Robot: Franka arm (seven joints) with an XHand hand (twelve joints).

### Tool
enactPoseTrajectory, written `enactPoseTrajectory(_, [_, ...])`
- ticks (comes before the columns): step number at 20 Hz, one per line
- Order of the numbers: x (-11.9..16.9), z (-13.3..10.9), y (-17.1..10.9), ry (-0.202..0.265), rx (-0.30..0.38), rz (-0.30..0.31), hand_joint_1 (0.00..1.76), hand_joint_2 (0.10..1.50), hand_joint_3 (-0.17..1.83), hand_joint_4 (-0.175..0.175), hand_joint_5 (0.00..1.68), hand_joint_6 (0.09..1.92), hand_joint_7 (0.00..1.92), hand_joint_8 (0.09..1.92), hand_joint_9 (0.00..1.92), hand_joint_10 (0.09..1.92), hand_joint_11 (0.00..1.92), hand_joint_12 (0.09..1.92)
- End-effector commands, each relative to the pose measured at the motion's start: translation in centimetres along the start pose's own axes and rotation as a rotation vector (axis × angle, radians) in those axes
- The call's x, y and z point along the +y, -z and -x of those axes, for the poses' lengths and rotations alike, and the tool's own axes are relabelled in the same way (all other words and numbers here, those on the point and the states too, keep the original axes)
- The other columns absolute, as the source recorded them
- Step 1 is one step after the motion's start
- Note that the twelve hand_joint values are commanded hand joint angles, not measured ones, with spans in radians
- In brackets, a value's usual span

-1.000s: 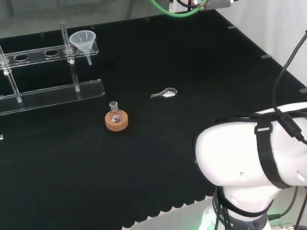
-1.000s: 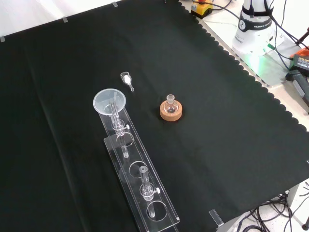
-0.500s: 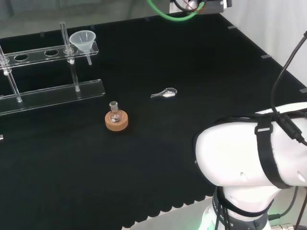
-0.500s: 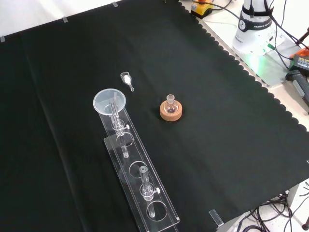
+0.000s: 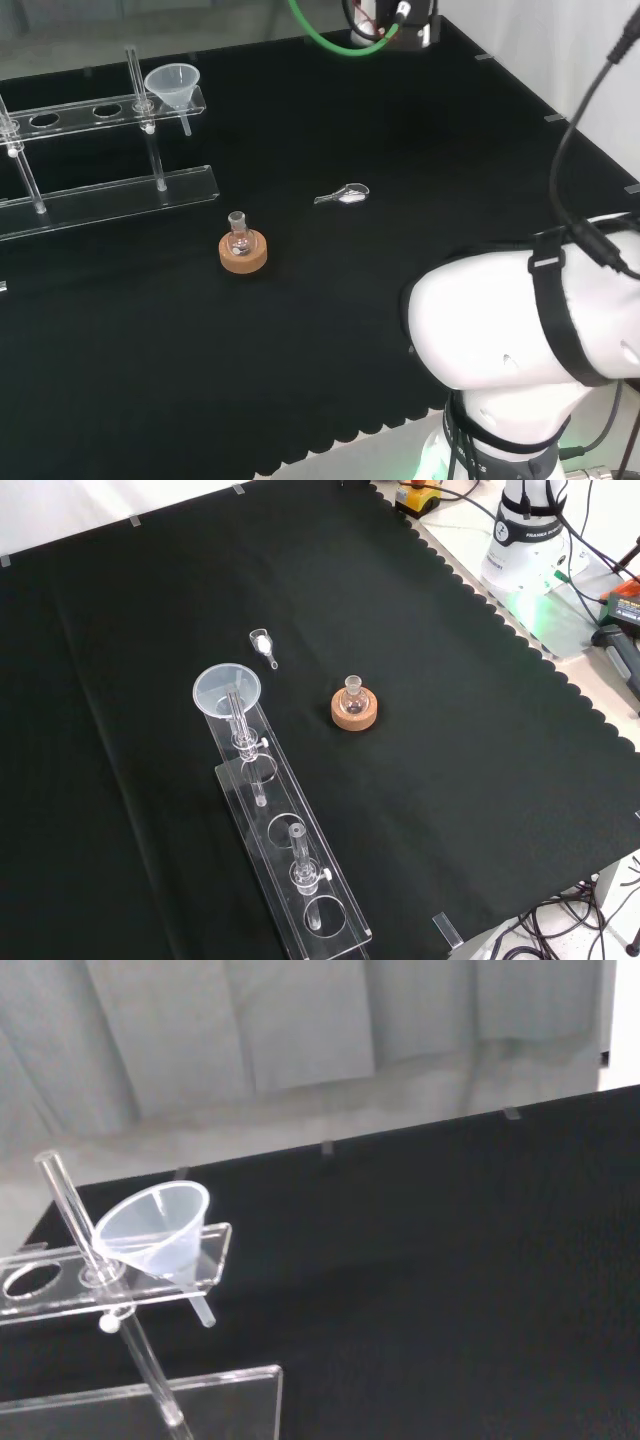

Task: Pick up the funnel from the transparent funnel stand.

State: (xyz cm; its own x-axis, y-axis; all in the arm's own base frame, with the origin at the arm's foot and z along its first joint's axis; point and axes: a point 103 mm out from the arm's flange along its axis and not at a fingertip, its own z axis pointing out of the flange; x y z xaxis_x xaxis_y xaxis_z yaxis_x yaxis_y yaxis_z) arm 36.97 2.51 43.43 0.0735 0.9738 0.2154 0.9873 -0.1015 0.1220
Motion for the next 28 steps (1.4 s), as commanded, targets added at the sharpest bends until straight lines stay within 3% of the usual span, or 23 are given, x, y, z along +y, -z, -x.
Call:
enactPoseTrajectory(1, [4.2, -1.9, -5.6, 0.092, 0.195, 0.017, 0.0, 0.88, 0.4, -0.019, 0.13, 0.09, 0.07, 0.09, 0.0, 0.59, 0.0, 1.35])
enactPoseTrajectory(8, [8.8, -2.6, -9.1, 0.099, 0.204, -0.041, 0.0, 0.9, 0.35, -0.029, 0.18, 0.09, 0.0, 0.35, 0.0, 0.68, 0.0, 1.38])
enactPoseTrajectory(24, [15.8, -7.8, -16.2, 0.124, 0.195, -0.177, 0.0, 0.9, 0.35, -0.033, 0.19, 0.09, 0.0, 0.4, 0.0, 0.69, 0.0, 1.38])
enactPoseTrajectory(28, [16.7, -9.0, -17.7, 0.141, 0.164, -0.224, 0.0, 0.9, 0.35, -0.034, 0.19, 0.09, 0.0, 0.4, 0.0, 0.69, 0.0, 1.38])
